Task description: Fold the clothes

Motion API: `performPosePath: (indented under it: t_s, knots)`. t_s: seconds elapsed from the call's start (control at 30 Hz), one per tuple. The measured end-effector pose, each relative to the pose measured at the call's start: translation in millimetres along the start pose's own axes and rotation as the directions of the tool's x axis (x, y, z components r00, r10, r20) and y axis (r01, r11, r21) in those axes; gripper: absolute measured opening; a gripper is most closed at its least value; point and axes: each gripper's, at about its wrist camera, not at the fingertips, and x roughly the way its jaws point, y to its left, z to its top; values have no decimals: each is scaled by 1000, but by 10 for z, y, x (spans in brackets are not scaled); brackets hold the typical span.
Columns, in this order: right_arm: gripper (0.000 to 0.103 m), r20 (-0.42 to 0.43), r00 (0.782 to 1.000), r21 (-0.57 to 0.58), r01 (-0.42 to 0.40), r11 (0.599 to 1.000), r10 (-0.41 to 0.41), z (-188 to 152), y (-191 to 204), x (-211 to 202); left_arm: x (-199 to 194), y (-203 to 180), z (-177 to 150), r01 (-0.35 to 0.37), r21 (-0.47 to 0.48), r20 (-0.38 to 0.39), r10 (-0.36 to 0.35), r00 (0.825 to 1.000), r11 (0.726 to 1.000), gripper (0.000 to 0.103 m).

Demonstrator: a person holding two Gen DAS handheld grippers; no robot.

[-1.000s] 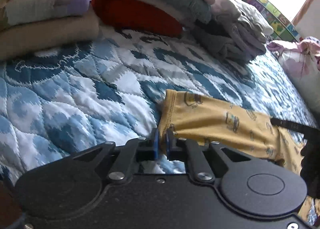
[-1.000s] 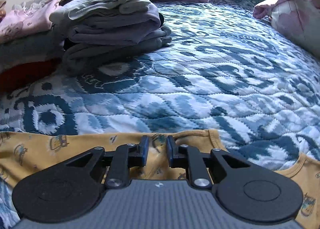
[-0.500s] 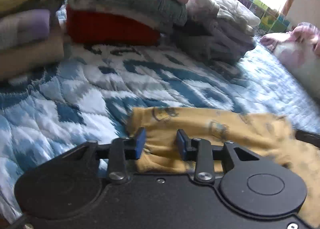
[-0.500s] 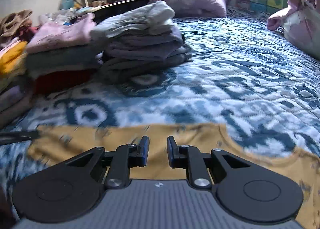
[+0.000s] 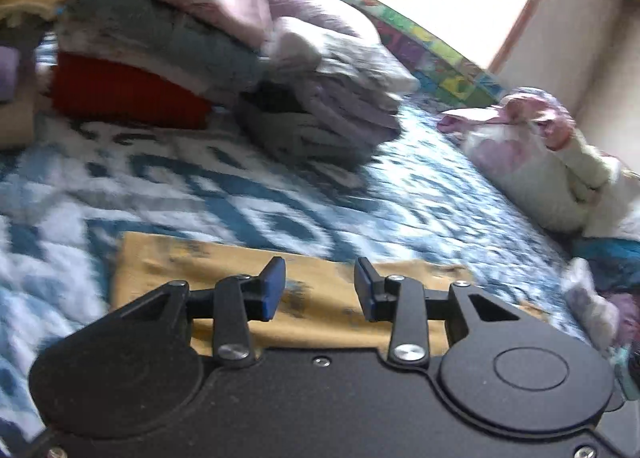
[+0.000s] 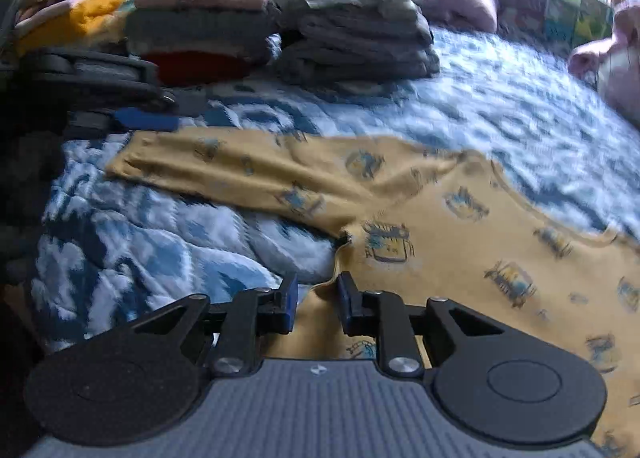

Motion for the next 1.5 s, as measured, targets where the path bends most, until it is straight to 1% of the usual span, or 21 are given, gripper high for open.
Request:
performPosePath:
  t_s: [0.07,0.17,0.3,0.37,0.43,0.5,0.57,0.6,0.67,0.73,0.8,0.87,0.93,1.0,1.07,1.1,1.17,1.27,1.37,1.4,1.5]
  knots:
    - [23,9,1000,42,-13,999,12,-41,-67,-136,24,-144,-27,38,36,3,-38,999,999,35]
    - [23,27,999,123,15,992,-18,-213,-275,-390,166,-462,-103,74,117,-31,-71,997,990,35]
    - [23,47,997,231,48,972,-61,-444,-552,-730,403,-878,-220,96,249,-73,-81,994,964,34]
    - [23,55,995,284,64,957,-83,-559,-691,-900,571,-1000,-244,117,285,-103,-91,990,951,34]
    - [23,64,992,342,82,936,-110,-693,-852,-1076,775,-1085,-246,126,302,-135,-88,987,945,34]
    - [23,75,985,420,109,901,-154,-864,-1100,-1252,1005,-1120,-255,93,312,-190,-34,981,946,34]
    - [23,83,976,502,135,854,-203,-1035,-1334,-1419,1195,-1123,-293,34,331,-215,41,976,943,34]
    - [24,87,969,556,144,818,-230,-1146,-1482,-1489,1208,-1149,-302,31,338,-212,44,976,941,34]
    - [26,98,955,666,147,731,-281,-1365,-1769,-1659,1102,-1250,-292,78,344,-186,-14,982,936,34]
    - [26,107,937,760,138,635,-331,-1577,-2036,-1826,1004,-1357,-303,121,357,-166,-65,984,926,34]
    - [26,111,913,816,142,561,-393,-1759,-2229,-1987,942,-1489,-387,155,384,-168,-96,981,910,34]
    - [26,110,884,861,143,487,-455,-1937,-2411,-2148,901,-1652,-518,199,401,-190,-131,973,894,34]
    - [26,99,853,888,157,432,-512,-2091,-2547,-2288,834,-1813,-641,248,406,-221,-169,960,879,34]
    - [32,86,832,908,160,386,-547,-2238,-2675,-2393,766,-1988,-758,282,422,-244,-192,951,862,34]
    - [37,72,820,928,154,339,-568,-2372,-2787,-2427,717,-2148,-877,312,429,-269,-210,940,848,34]
    - [37,72,820,939,136,317,-567,-2445,-2854,-2424,689,-2209,-935,324,426,-280,-218,935,844,34]
    - [37,81,822,948,111,297,-564,-2539,-2971,-2394,625,-2298,-1049,347,412,-299,-234,925,842,34]
    - [35,96,817,951,93,295,-569,-2620,-3121,-2363,571,-2461,-1203,360,387,-305,-250,919,849,34]
    - [34,144,820,954,33,298,-553,-2718,-3271,-2331,577,-2671,-1287,356,384,-293,-253,922,852,33]
    - [34,158,823,954,16,300,-546,-2736,-3314,-2316,614,-2754,-1301,351,394,-290,-247,924,849,29]
    - [32,187,830,944,-4,330,-525,-2741,-3400,-2289,742,-2996,-1330,324,424,-278,-218,935,846,29]
